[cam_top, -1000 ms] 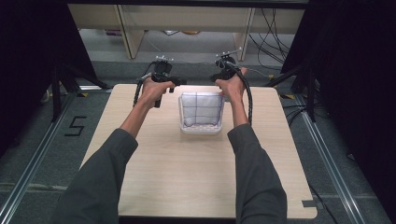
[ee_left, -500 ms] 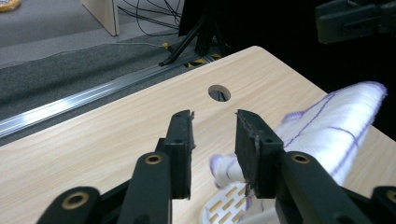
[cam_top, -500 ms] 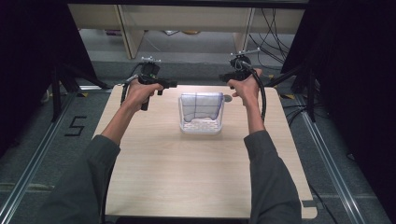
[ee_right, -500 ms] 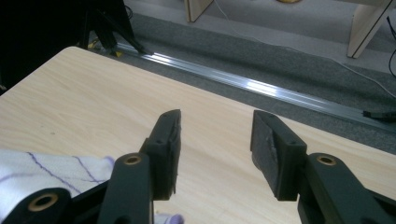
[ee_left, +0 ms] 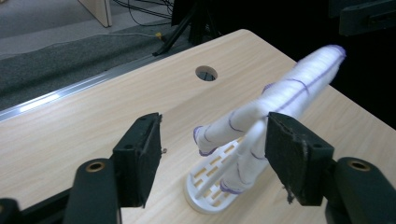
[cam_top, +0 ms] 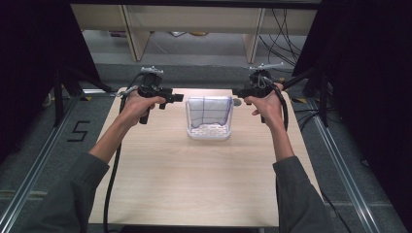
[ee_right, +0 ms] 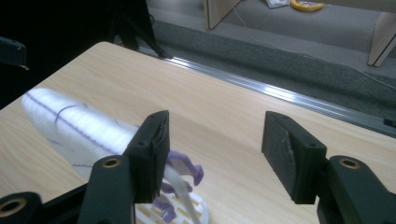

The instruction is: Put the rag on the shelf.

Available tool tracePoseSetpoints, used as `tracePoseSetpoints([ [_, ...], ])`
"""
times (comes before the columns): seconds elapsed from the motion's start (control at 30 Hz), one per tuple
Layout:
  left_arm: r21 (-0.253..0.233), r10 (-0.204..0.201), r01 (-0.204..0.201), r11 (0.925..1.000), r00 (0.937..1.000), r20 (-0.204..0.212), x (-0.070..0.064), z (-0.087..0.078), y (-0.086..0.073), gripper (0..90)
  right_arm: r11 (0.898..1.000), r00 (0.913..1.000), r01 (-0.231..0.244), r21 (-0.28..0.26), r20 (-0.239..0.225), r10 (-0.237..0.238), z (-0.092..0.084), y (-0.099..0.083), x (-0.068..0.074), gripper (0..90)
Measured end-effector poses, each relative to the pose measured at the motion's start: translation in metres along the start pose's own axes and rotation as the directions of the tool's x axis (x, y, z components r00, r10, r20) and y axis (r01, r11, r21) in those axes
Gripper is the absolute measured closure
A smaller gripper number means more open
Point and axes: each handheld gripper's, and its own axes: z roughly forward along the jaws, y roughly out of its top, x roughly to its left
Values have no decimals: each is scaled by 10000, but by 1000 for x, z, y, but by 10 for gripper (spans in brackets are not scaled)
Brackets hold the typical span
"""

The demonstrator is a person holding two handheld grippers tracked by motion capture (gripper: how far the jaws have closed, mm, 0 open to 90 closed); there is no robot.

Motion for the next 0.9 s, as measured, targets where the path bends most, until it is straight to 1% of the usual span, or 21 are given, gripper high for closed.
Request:
tracePoseSetpoints([
  [0.03,24,69,-69,10000,10000,3,-2,-1,-1,342,10000,10000,49,58,-19,-49,-2,-1,1,418],
  [0.1,90,72,-72,9999,10000,18,-4,-2,-2,321,10000,10000,47,-43,-11,-47,-3,-2,4,417],
  [0.13,143,108,-108,9998,9999,10,-6,-3,-3,316,9998,9998,159,-105,-75,-159,-6,-4,6,412],
  [0.17,107,86,-87,9999,10000,50,-10,-6,-6,315,9999,9999,104,-71,-70,-104,-8,-4,8,409],
  [0.2,107,86,-87,9999,10000,50,-10,-6,-6,311,9999,9999,104,-71,-70,-104,-8,-4,8,409],
  [0.23,-83,99,-98,9999,9999,32,-13,-11,-8,315,9989,9990,430,-166,-85,-431,-10,-6,9,407],
  [0.27,-177,108,-107,9998,9999,48,-15,-13,-10,317,9998,9998,175,-117,-95,-177,-12,-7,13,406],
  [0.3,-167,128,-125,9998,9998,141,-16,-15,-11,317,9992,9993,378,-127,-60,-379,-13,-7,12,404],
  [0.37,-235,133,-128,9996,9997,198,-19,-19,-14,314,9996,9996,278,-105,-33,-279,-15,-10,15,399],
  [0.43,-226,135,-129,9997,9996,265,-21,-21,-16,308,9993,9994,347,-123,-34,-347,-17,-11,16,400],
  [0.47,-207,203,-197,9996,9994,288,-22,-22,-18,308,9987,9989,468,-224,-37,-469,-17,-12,15,399],
  [0.5,-174,226,-220,9996,9992,336,-25,-25,-23,304,9986,9989,473,-222,-63,-475,-20,-15,18,399],
  [0.53,-174,226,-220,9996,9992,336,-25,-25,-23,304,9986,9989,473,-222,-63,-475,-20,-15,18,399],
  [0.57,-274,323,-311,9991,9985,433,-28,-28,-27,307,9988,9988,443,-186,-196,-447,-23,-18,21,397],
  [0.67,-357,331,-316,9989,9985,443,-32,-31,-31,306,9987,9986,498,-126,-175,-500,-26,-19,24,389],
  [0.7,-398,324,-305,9987,9983,488,-34,-32,-33,306,9973,9974,700,-236,-153,-703,-27,-20,24,389],
  [0.73,-420,334,-311,9986,9979,553,-34,-33,-35,305,9967,9971,725,-373,-223,-733,-27,-21,24,388],
  [0.77,-427,332,-308,9986,9978,567,-37,-35,-39,301,9973,9975,655,-332,-261,-663,-30,-23,28,379],
  [0.8,-427,332,-308,9986,9978,567,-37,-35,-39,298,9973,9975,655,-332,-261,-663,-30,-23,28,379],
  [0.83,-371,378,-354,9987,9971,654,-39,-36,-44,296,9972,9970,681,-320,-334,-691,-33,-26,31,373],
  [0.9,-358,355,-332,9988,9972,661,-41,-37,-46,292,9965,9965,714,-441,-413,-732,-34,-30,33,369],
])
